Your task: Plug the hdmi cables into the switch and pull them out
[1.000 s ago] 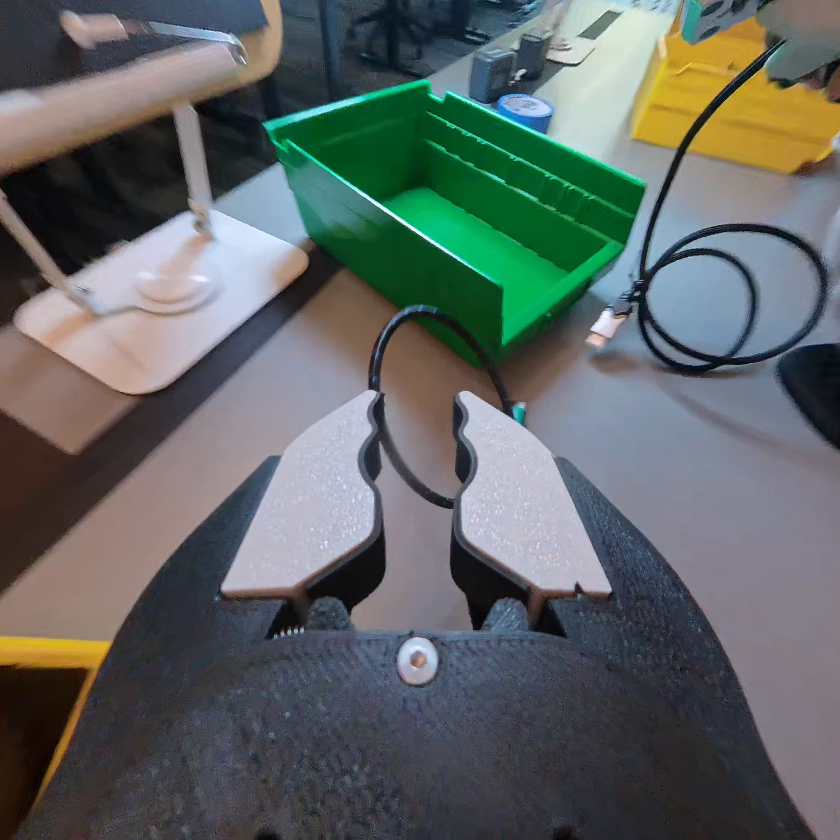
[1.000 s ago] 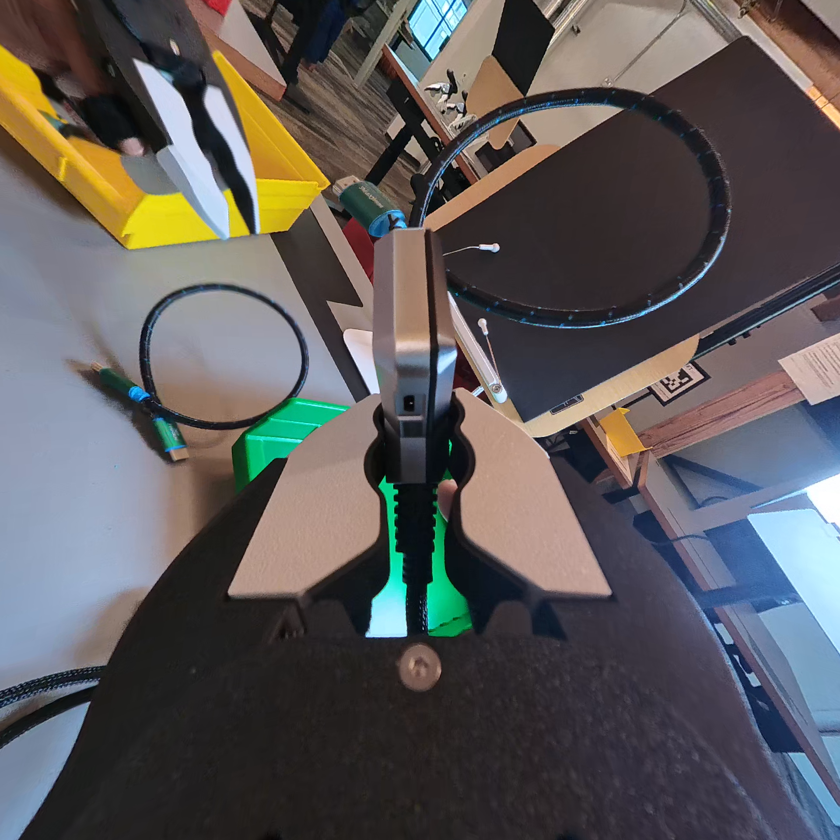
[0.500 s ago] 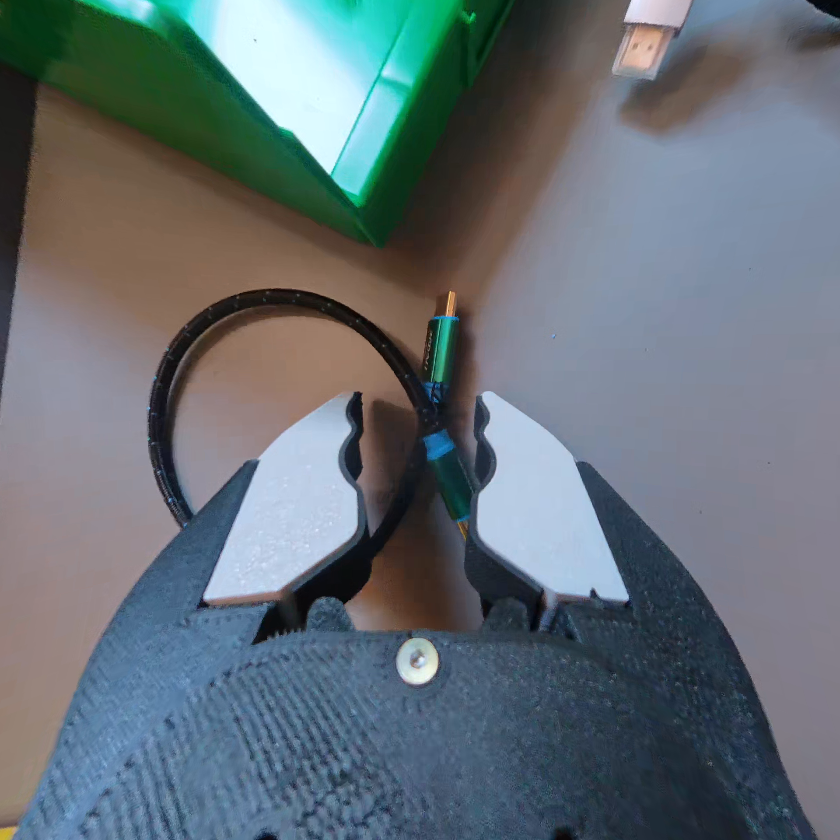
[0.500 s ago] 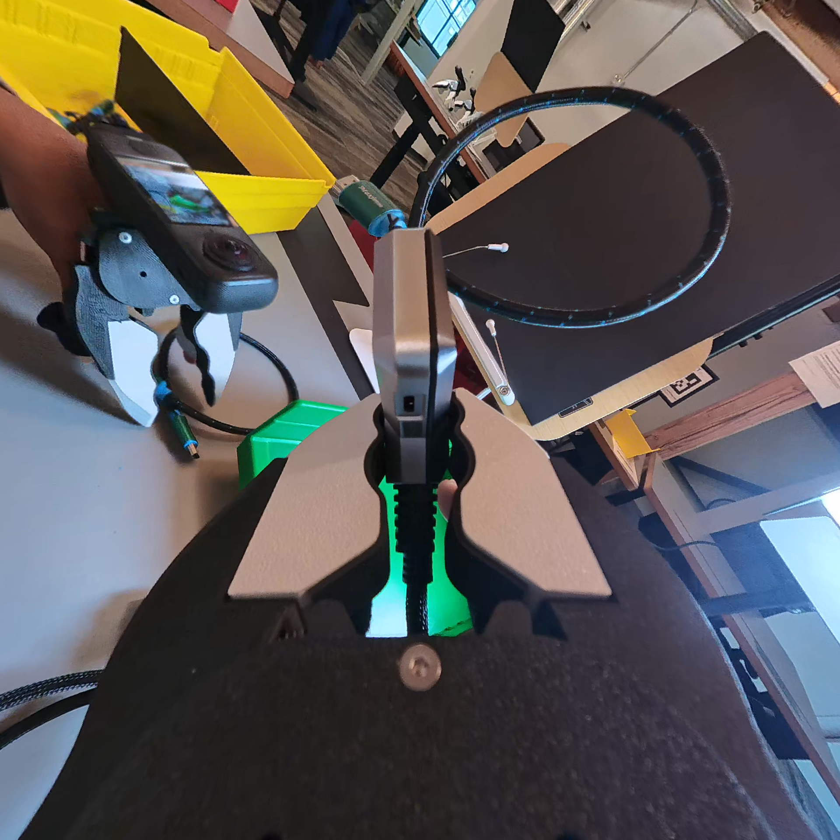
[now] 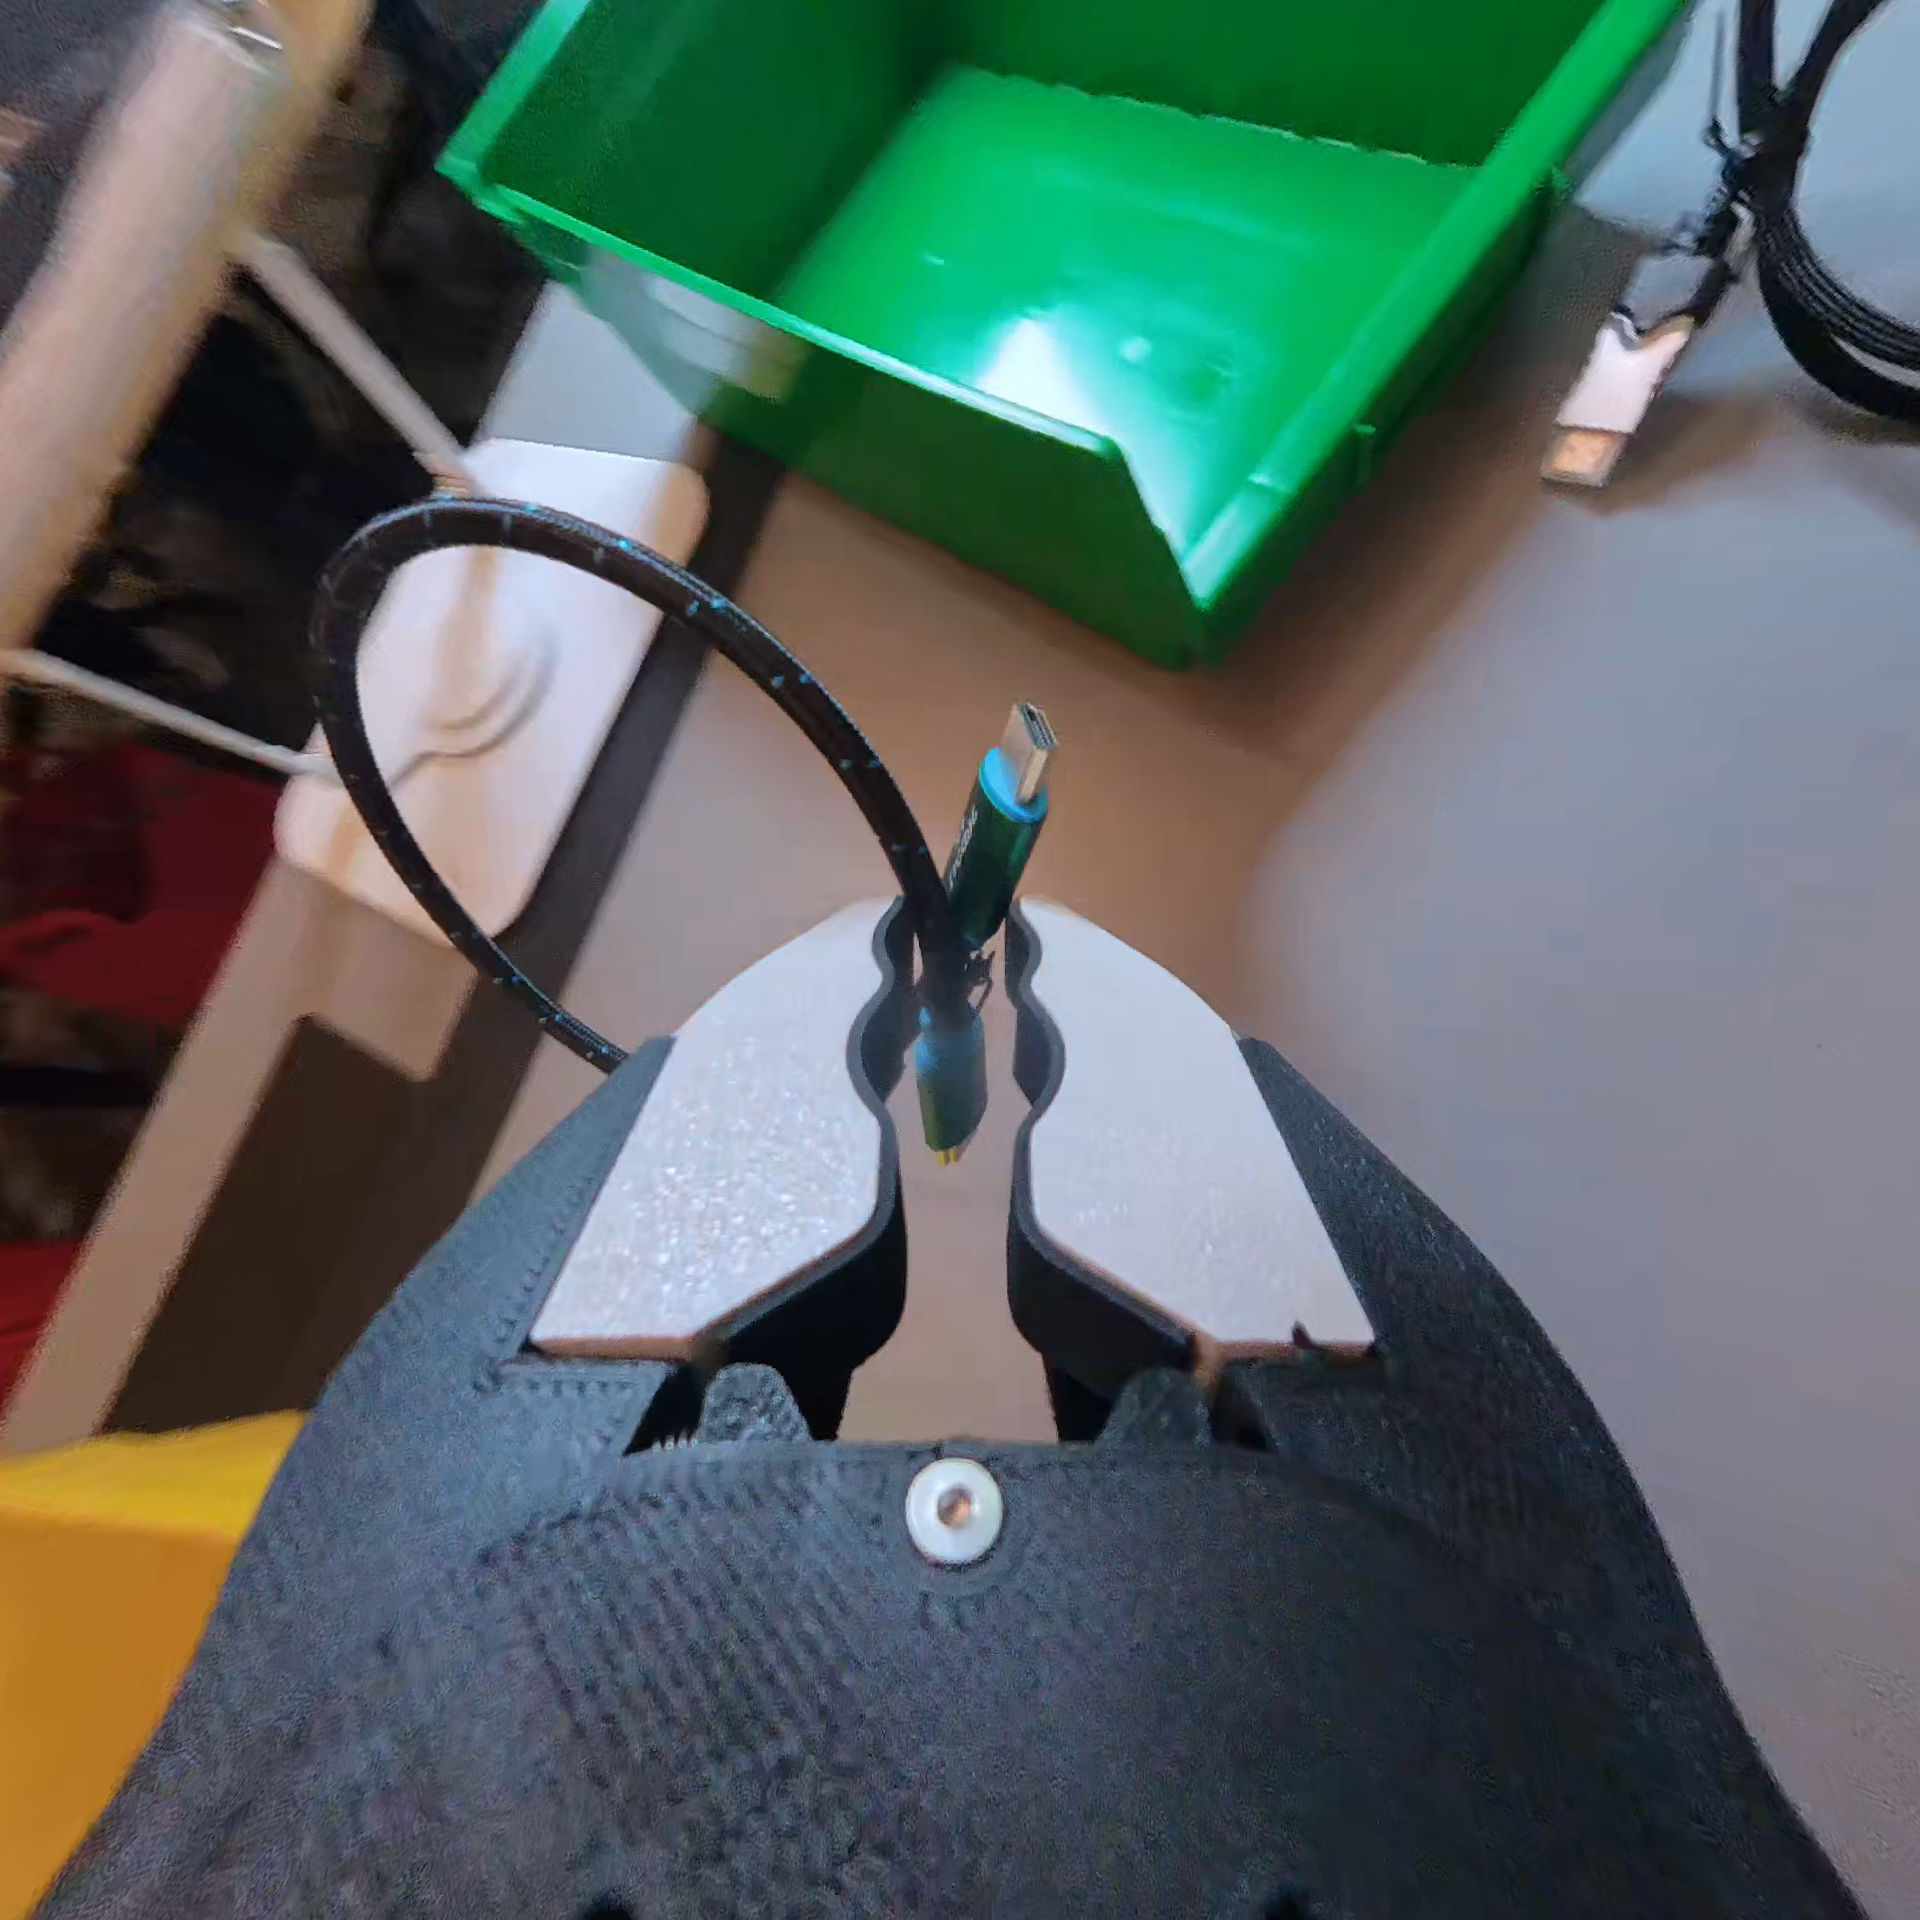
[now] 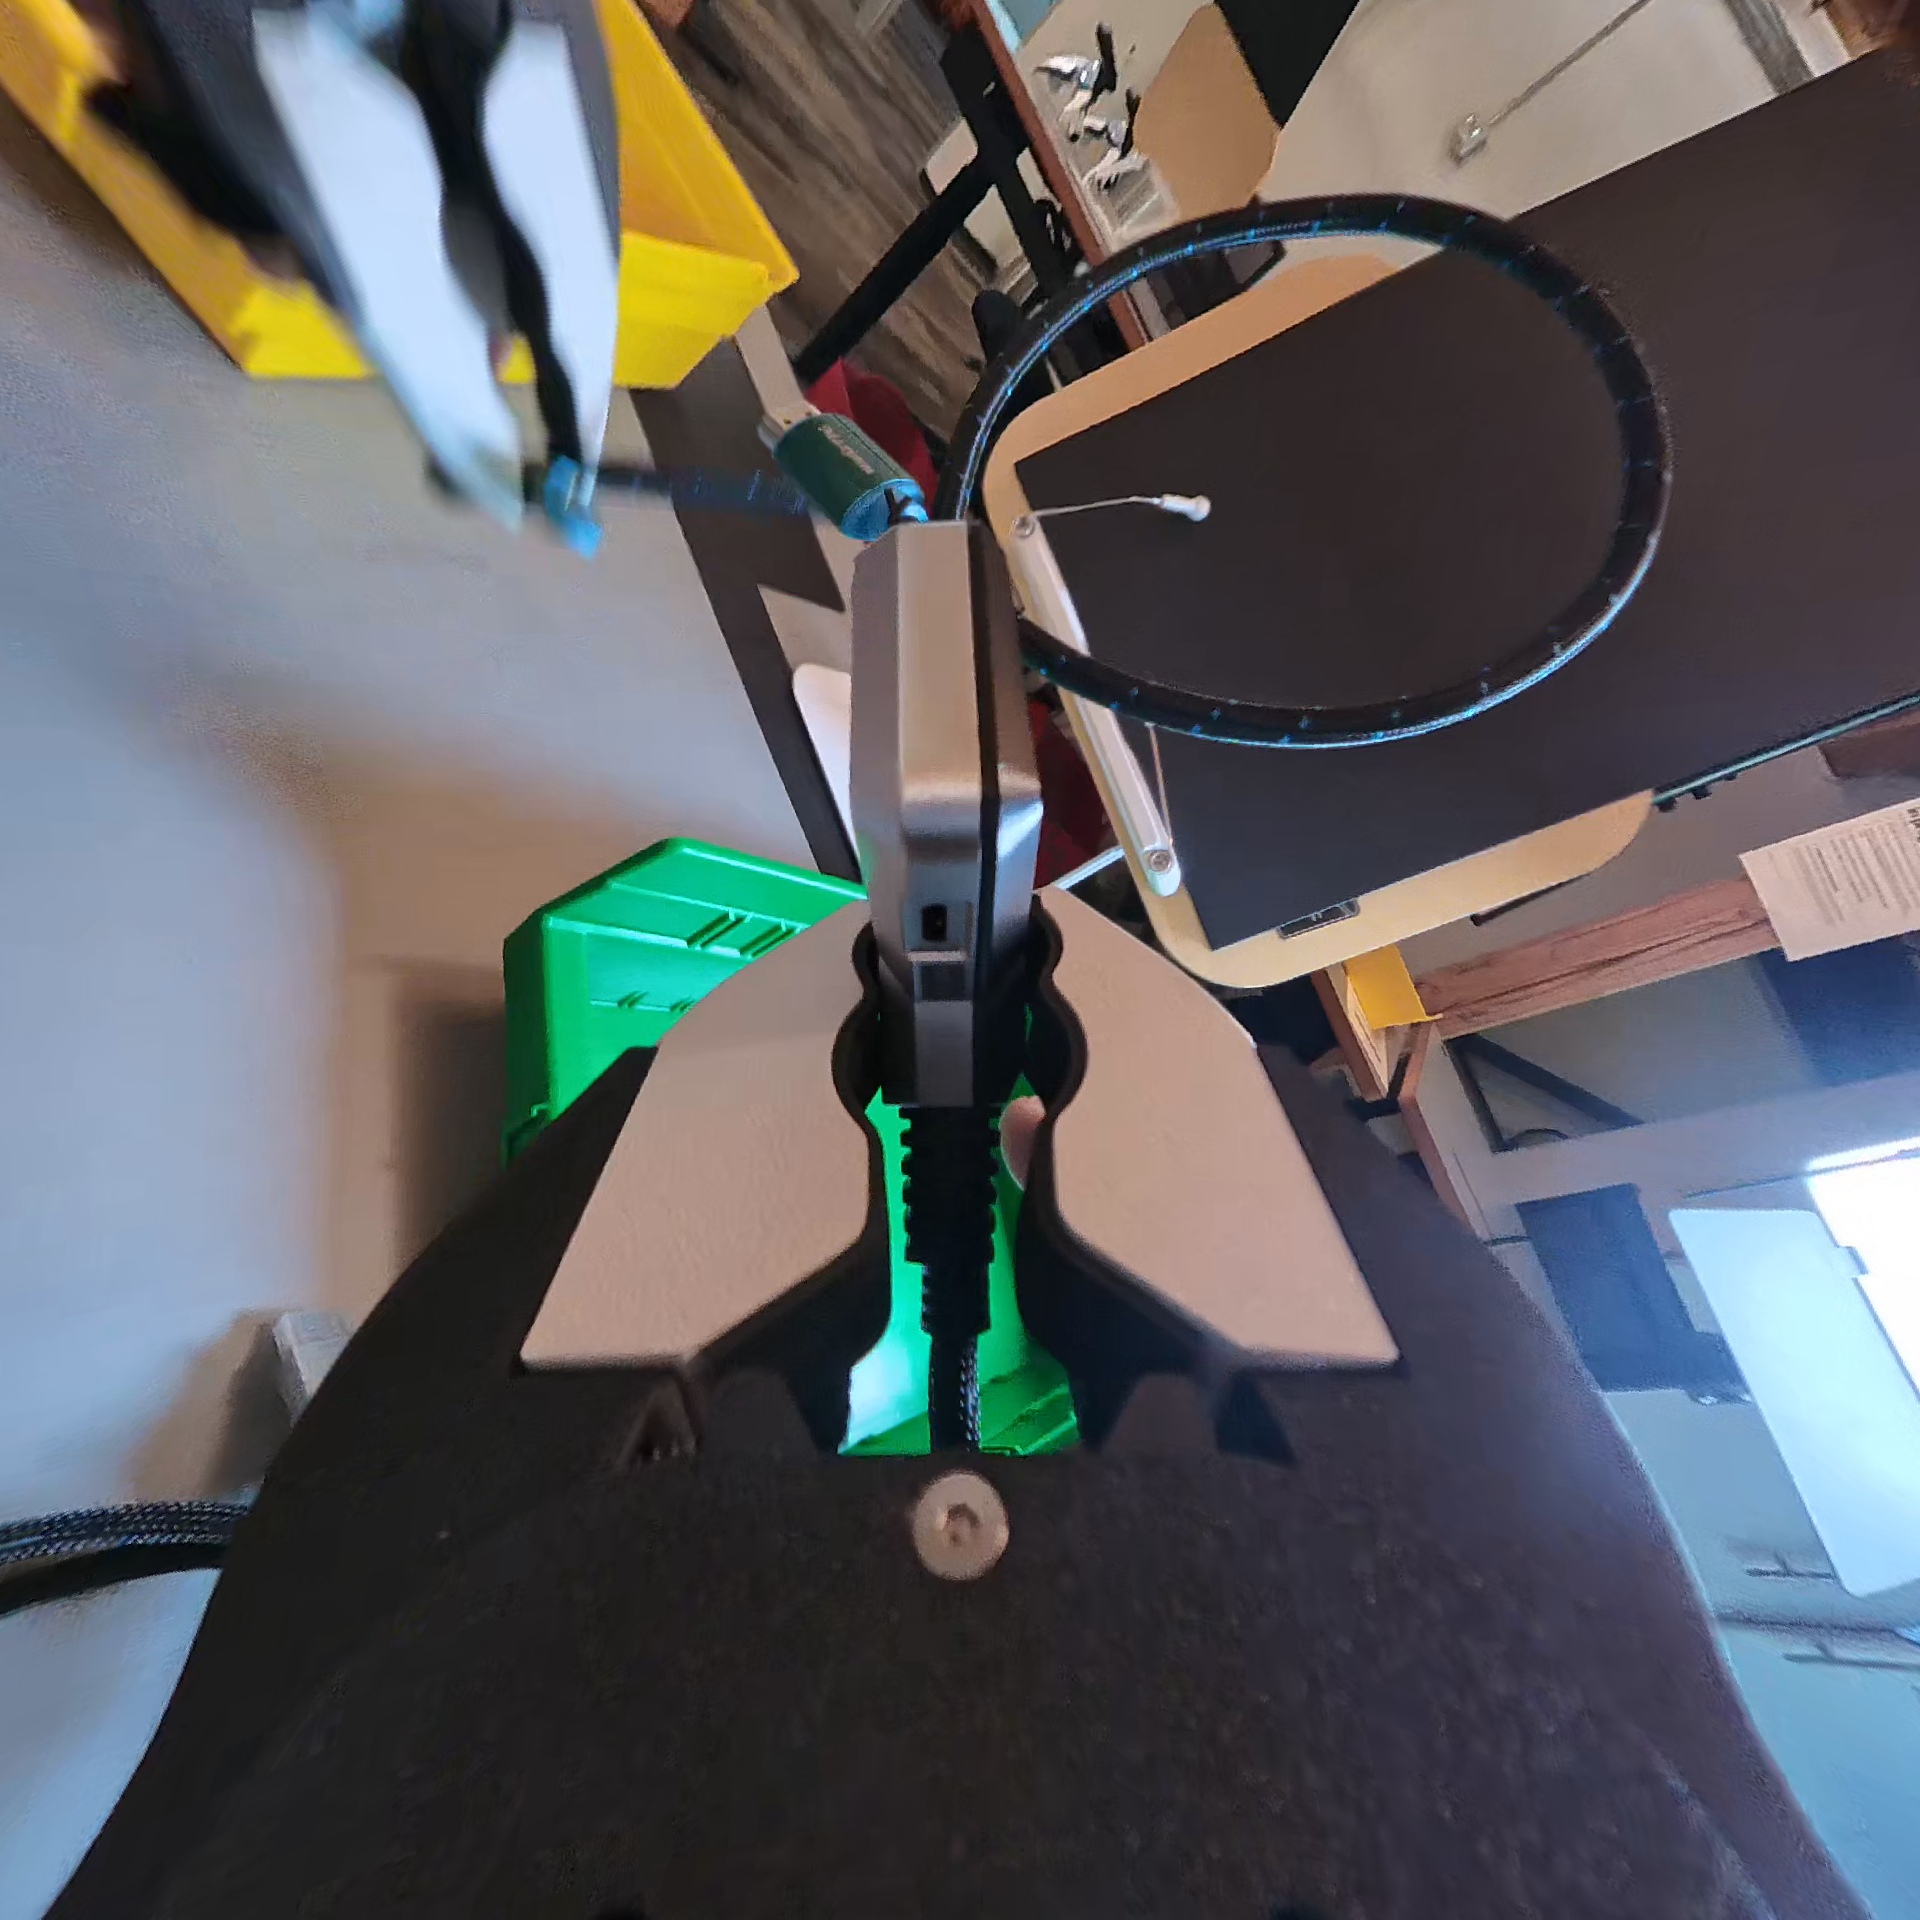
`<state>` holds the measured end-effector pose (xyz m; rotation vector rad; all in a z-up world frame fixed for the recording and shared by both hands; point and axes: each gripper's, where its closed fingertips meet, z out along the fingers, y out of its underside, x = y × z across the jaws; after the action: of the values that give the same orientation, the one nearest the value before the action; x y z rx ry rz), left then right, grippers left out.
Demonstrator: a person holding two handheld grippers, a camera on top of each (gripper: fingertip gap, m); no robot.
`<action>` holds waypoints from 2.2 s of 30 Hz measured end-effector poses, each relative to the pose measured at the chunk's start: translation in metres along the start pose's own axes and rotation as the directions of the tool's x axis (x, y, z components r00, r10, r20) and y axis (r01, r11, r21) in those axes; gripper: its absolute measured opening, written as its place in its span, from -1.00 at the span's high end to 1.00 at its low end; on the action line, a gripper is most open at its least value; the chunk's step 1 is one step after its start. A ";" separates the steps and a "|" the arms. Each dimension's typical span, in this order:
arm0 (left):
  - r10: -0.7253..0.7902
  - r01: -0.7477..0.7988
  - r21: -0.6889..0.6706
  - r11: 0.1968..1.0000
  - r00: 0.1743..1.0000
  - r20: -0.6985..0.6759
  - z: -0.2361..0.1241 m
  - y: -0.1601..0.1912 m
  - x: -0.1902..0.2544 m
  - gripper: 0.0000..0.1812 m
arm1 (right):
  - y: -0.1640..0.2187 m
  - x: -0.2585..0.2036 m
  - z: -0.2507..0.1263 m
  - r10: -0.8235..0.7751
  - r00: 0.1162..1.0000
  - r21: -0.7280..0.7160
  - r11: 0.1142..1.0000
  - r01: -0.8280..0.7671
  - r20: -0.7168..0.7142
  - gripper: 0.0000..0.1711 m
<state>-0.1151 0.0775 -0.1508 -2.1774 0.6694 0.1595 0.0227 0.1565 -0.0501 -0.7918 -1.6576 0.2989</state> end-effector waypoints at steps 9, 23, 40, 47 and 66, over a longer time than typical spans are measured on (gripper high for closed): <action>0.164 -0.161 -0.030 0.986 0.975 0.153 -0.073 -0.036 0.010 0.82 | -0.004 -0.047 0.040 -0.216 0.975 -0.034 0.975 0.218 0.050 0.72; 0.300 -0.292 -0.179 0.940 0.954 0.021 -0.037 -0.025 0.054 0.81 | -0.005 -0.097 0.065 -0.387 0.914 -0.001 0.921 0.390 0.122 0.72; 0.394 -0.390 -0.120 0.913 0.919 0.008 -0.045 -0.036 0.066 0.83 | -0.009 -0.102 0.058 -0.333 0.930 0.039 0.943 0.331 0.158 0.73; 0.420 -0.420 0.014 0.907 0.907 -0.031 -0.042 -0.042 0.070 0.84 | -0.004 -0.102 0.055 -0.295 0.934 0.014 0.954 0.298 0.203 0.73; 0.289 -0.271 0.129 0.954 0.947 -0.140 -0.045 -0.047 0.075 0.85 | -0.010 -0.102 0.042 -0.235 0.933 0.023 0.971 0.238 0.273 0.73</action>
<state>-0.0319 0.0369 -0.1148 -1.9964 1.0548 0.0971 -0.0146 0.0927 -0.1328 -0.5669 -1.9965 0.2374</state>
